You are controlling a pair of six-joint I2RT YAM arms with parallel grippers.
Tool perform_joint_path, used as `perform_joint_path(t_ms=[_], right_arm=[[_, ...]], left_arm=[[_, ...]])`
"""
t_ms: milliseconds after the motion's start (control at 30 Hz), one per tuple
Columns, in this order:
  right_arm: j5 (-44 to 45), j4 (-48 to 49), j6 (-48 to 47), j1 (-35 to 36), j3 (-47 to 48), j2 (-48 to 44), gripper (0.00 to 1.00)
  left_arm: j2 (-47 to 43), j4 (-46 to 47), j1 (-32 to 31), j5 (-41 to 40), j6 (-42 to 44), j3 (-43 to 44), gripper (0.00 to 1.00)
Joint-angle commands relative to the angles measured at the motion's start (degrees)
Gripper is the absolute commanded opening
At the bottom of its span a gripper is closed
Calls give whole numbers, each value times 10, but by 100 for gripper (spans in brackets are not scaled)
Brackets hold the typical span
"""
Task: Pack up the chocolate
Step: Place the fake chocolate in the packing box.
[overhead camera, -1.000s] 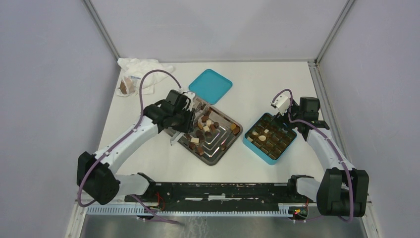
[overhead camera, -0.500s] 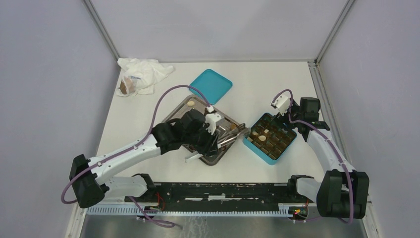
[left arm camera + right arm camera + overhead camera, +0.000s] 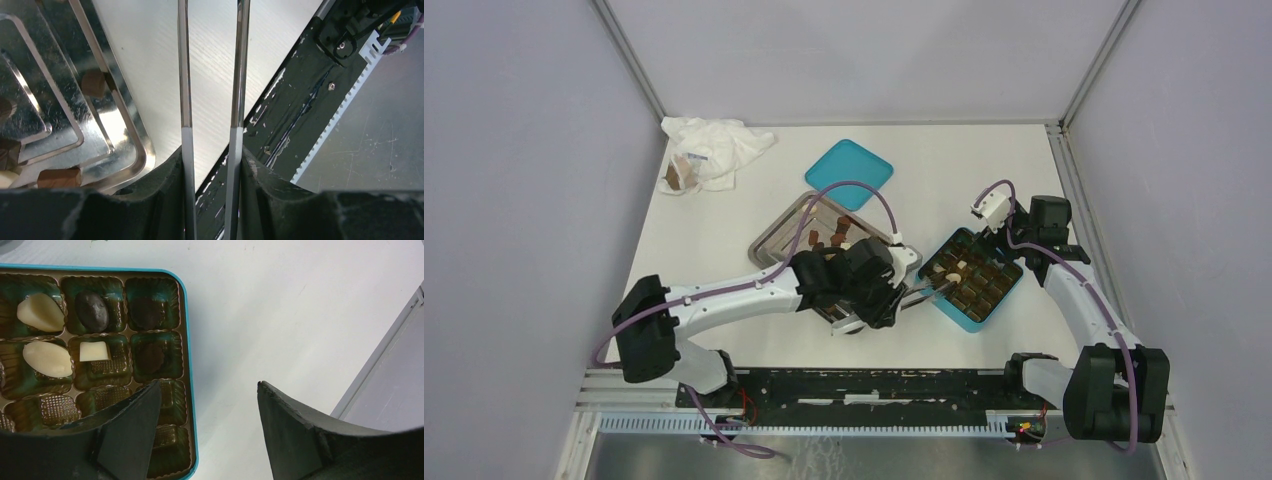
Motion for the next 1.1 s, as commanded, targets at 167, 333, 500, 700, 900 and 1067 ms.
perform_joint_path(t_ms=[167,333,500,700,900,1067], right_arm=[[-5,13,4,0,-4,-13,76],[-6,13,3,0,-4,-12,76],[-7,12,2,0,-4,-12,76],[-7,11,2,0,-4,-11,76],[-7,11,2,0,-3,-10,76],[-8,11,1,0,-4,-10,76]], left_arm=[[50,6,-17,-37,-7,73,5],[73,-5,-20,-46,-4,86,13],[86,-15,-22,-56,0,97,21],[92,-24,-23,-65,2,103,33],[97,-28,-25,-69,3,107,43],[99,-32,-28,-69,5,112,48]])
